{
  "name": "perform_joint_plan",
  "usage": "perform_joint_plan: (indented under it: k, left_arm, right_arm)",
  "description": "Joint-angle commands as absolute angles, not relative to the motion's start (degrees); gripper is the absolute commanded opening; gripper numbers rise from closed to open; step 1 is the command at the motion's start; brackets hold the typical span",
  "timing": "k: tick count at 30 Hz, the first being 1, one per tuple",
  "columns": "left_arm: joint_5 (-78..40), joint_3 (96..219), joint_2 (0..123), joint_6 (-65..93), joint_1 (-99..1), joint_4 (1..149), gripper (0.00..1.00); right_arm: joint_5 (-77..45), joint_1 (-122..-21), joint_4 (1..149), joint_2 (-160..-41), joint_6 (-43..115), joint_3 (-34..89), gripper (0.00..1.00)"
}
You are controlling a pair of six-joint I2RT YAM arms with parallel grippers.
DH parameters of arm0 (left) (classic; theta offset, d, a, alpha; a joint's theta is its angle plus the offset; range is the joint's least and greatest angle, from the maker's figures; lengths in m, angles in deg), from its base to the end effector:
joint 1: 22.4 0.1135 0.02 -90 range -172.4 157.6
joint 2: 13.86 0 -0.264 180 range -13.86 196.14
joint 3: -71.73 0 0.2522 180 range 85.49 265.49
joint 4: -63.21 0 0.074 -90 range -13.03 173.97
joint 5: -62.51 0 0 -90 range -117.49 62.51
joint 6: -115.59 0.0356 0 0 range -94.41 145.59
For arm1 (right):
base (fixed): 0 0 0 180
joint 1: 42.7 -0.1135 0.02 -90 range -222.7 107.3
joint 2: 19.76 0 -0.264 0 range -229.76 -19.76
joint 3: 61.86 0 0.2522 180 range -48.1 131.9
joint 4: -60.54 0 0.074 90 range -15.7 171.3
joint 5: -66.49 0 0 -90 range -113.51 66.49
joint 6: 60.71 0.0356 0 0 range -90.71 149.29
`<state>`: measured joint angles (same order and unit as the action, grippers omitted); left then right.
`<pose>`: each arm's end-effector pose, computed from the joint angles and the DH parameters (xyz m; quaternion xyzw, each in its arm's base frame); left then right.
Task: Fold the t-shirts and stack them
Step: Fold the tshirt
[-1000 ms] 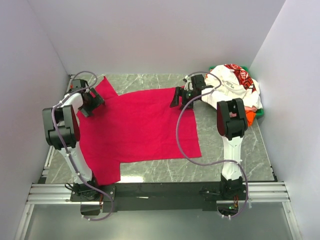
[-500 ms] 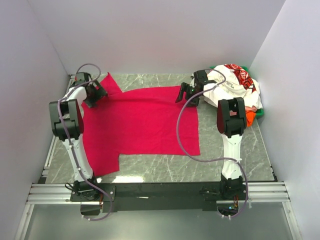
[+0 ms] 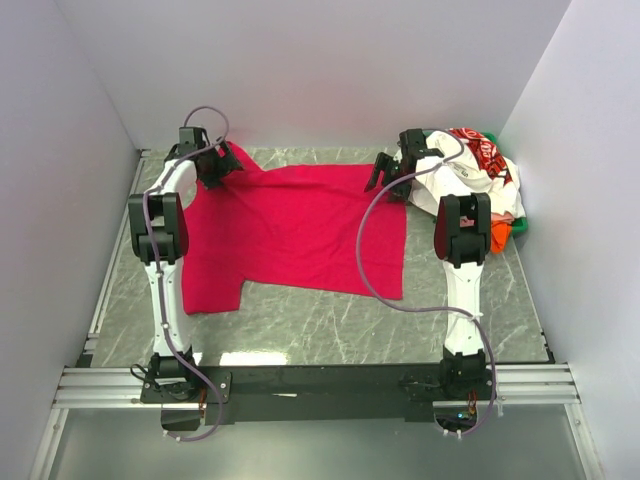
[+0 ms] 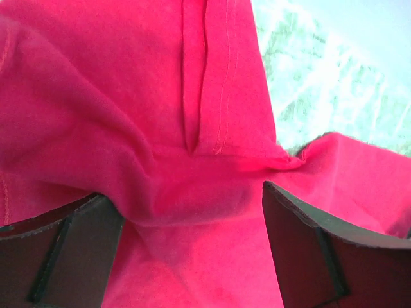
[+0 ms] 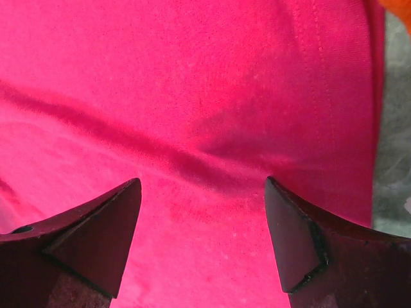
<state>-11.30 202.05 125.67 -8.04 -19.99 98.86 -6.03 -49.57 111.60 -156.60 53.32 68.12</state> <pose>0.5464 0.0131 0.1682 -0.2314 0.8861 -0.2275 0.3310 0.5153 0.0729 0.1725 0.1002 0.9455 0.2135 0.2243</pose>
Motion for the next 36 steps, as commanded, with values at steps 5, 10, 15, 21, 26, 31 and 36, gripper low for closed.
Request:
perform_joint_plan:
  k: [5, 10, 15, 21, 26, 31, 36]
  left_arm:
    - [-7.89, 190.89, 111.42, -5.35, -19.94, 99.90, 0.91]
    - [-9.82, 181.49, 100.86, -5.00, -19.50, 99.56, 0.91]
    - [-11.58, 175.86, 93.11, -4.74, -18.28, 100.08, 0.92]
    - [-12.28, 167.17, 91.97, -4.04, -15.02, 102.64, 0.91]
    - [-12.72, 164.86, 93.54, -2.54, -13.53, 102.54, 0.91]
    - [-13.07, 165.91, 97.76, -1.92, -13.52, 101.93, 0.91]
    - [-13.25, 167.93, 102.94, -2.80, -13.44, 101.31, 0.91]
  right_arm:
    - [-4.17, -50.69, 109.73, -147.32, 52.15, 64.23, 0.84]
    - [-4.96, -53.50, 108.14, -139.13, 50.56, 56.25, 0.84]
    - [-5.75, -58.42, 107.26, -133.50, 50.56, 49.03, 0.84]
    - [-3.83, -61.16, 103.48, -132.26, 52.58, 41.90, 0.84]
    - [-4.08, -61.51, 104.27, -134.11, 52.41, 42.07, 0.84]
    - [-4.70, -61.25, 106.20, -137.44, 52.23, 43.48, 0.84]
    - [-4.17, -58.88, 107.26, -140.08, 53.28, 44.71, 0.84]
